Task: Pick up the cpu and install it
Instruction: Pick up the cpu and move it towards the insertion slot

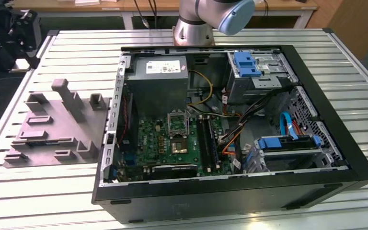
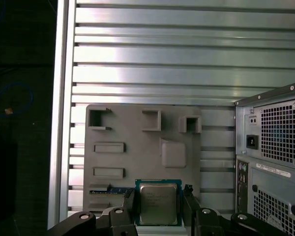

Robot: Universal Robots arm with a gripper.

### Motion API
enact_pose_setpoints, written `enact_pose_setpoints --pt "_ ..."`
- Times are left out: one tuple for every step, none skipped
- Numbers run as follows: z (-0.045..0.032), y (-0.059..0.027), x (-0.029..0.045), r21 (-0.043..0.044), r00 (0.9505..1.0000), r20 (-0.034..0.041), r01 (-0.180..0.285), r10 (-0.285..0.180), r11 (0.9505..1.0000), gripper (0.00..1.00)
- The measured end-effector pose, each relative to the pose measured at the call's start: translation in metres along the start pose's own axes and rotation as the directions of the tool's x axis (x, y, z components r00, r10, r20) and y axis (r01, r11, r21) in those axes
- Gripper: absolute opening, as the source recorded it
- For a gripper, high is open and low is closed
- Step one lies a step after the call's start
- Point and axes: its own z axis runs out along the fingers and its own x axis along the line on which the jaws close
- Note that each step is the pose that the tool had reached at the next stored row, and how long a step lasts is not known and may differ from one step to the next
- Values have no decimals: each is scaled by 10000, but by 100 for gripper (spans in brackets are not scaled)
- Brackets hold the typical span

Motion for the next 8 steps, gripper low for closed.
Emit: enact_pose_setpoints --pt "0 0 -2 0 10000 0 -1 1 10000 47" --pt "0 0 -4 0 10000 0 0 0 10000 47" --pt "0 0 -9 0 10000 0 0 0 10000 47" --pt "0 0 -13 1 10000 -1 0 0 10000 47" --pt "0 0 -16 0 10000 -1 0 0 10000 47" --pt "0 0 -20 0 10000 -1 0 0 10000 47" --pt "1 0 -25 1 10000 0 0 0 10000 47" --pt "1 0 -29 0 10000 -1 0 0 10000 47"
